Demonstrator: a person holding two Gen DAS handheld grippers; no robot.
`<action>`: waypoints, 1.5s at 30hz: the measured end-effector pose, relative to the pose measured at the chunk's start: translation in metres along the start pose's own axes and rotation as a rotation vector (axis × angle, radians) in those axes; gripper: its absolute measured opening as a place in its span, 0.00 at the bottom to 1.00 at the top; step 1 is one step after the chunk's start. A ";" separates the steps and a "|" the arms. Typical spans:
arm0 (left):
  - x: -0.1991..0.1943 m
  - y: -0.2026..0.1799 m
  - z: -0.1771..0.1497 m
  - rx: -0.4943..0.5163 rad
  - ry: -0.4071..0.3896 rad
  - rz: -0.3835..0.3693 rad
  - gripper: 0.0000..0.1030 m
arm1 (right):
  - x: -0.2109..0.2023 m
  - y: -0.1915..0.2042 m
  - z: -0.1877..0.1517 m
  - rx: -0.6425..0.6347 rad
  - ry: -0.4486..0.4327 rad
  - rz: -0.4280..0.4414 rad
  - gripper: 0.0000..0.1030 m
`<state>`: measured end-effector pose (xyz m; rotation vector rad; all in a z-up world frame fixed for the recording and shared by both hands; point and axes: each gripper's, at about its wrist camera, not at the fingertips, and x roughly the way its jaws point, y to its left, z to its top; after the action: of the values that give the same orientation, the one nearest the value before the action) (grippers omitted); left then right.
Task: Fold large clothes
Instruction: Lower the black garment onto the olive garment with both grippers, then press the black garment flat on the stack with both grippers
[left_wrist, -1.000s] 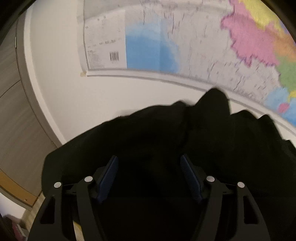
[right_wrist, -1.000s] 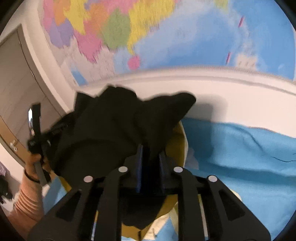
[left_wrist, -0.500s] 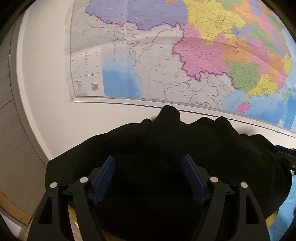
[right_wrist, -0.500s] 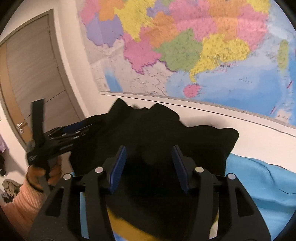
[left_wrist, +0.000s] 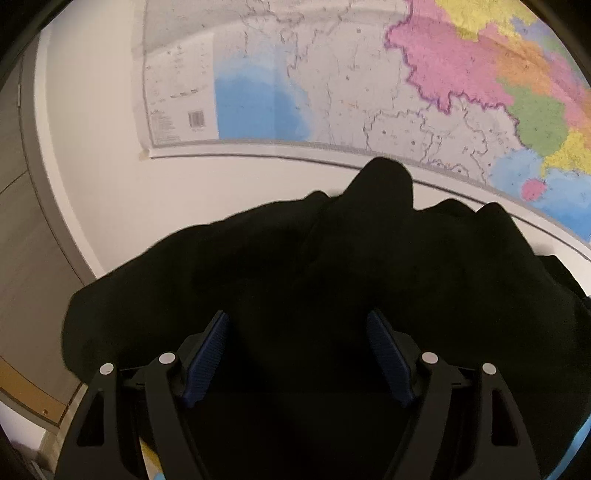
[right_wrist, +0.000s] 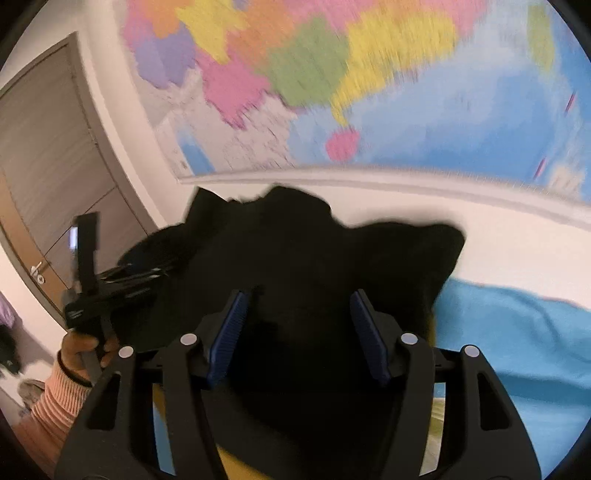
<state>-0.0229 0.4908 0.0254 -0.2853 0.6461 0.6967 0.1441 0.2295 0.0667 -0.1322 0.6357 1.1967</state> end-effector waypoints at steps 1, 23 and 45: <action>-0.005 0.001 -0.001 -0.002 -0.015 0.008 0.72 | -0.009 0.008 -0.002 -0.038 -0.014 0.010 0.58; -0.051 -0.015 -0.040 0.052 -0.117 -0.076 0.75 | -0.020 0.051 -0.047 -0.300 0.068 -0.010 0.58; -0.048 -0.026 -0.049 0.057 -0.108 -0.042 0.79 | -0.067 0.031 -0.049 -0.263 0.001 -0.001 0.34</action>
<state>-0.0557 0.4250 0.0191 -0.2070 0.5547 0.6483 0.0832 0.1660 0.0686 -0.3545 0.4770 1.2755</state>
